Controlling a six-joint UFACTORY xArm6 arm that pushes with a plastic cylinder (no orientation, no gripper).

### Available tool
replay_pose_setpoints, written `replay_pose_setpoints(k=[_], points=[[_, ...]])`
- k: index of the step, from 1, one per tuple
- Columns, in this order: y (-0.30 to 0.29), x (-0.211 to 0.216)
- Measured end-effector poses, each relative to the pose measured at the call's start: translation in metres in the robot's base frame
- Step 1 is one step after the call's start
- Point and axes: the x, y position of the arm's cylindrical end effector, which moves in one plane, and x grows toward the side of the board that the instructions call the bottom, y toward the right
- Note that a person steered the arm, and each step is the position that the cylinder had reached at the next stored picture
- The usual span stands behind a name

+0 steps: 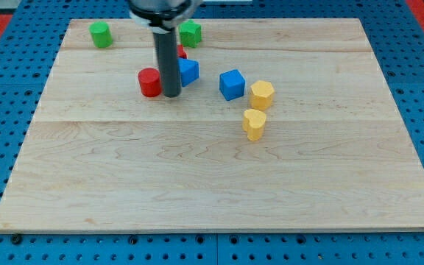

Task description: Slide the blue triangle to the top left

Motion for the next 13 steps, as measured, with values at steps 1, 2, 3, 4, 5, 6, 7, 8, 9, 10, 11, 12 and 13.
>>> replay_pose_setpoints(k=[1, 2, 3, 4, 5, 6, 7, 8, 9, 10, 11, 12, 13], points=[[0.007, -0.029], [0.075, -0.041], [0.145, -0.079], [0.129, -0.063], [0.151, -0.093], [0.169, -0.108], [0.124, -0.102], [0.126, -0.133], [0.155, -0.138], [0.197, -0.127], [0.197, -0.125], [0.208, -0.107], [0.221, -0.107]])
